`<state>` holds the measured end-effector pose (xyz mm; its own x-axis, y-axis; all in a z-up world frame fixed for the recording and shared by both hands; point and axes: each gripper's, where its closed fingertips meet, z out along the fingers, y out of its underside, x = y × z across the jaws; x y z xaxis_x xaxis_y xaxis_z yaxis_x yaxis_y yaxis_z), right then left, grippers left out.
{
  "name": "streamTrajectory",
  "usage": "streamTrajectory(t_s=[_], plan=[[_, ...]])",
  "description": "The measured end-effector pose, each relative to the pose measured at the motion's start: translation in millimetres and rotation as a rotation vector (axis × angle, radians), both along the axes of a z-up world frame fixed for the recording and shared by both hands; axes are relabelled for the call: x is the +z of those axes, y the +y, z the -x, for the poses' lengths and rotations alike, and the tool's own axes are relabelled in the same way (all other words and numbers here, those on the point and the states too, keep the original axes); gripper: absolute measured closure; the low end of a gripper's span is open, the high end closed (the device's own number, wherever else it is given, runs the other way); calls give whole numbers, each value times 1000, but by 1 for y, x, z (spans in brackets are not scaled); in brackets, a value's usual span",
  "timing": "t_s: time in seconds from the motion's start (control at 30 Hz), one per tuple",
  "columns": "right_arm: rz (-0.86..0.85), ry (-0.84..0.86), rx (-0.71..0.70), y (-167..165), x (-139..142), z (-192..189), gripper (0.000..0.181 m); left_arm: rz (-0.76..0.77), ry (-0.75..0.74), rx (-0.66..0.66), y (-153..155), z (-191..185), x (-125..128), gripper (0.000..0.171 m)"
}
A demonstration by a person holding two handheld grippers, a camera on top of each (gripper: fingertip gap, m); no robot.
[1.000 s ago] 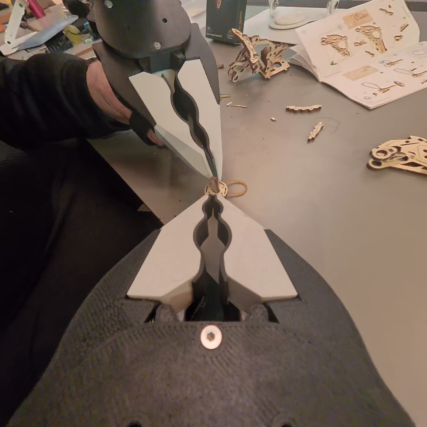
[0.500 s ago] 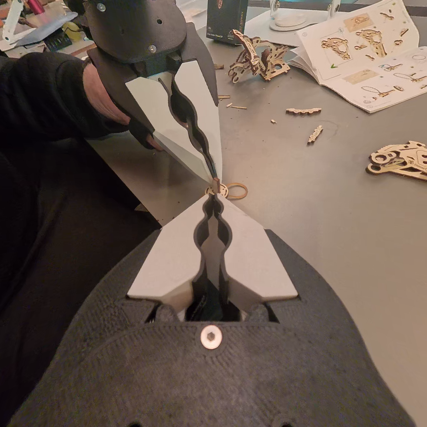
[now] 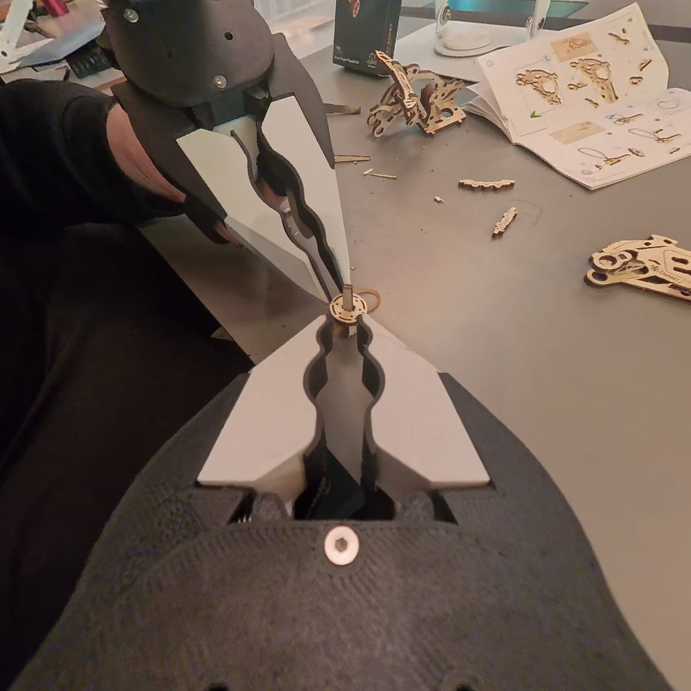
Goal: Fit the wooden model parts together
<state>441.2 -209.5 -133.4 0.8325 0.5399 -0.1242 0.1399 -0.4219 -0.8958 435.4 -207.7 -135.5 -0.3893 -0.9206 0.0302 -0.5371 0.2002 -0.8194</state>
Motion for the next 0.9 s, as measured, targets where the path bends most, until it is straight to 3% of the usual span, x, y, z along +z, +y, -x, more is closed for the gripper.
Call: streamTrajectory(t_s=[0.33, 0.9], plan=[[-11, -18, 9, -1, -2, -2, 181, 2, 5, 6, 0, 0, -1, 167], [0, -43, 3, 0, -3, -3, 181, 21, 13, 13, 2, 0, -1, 169]])
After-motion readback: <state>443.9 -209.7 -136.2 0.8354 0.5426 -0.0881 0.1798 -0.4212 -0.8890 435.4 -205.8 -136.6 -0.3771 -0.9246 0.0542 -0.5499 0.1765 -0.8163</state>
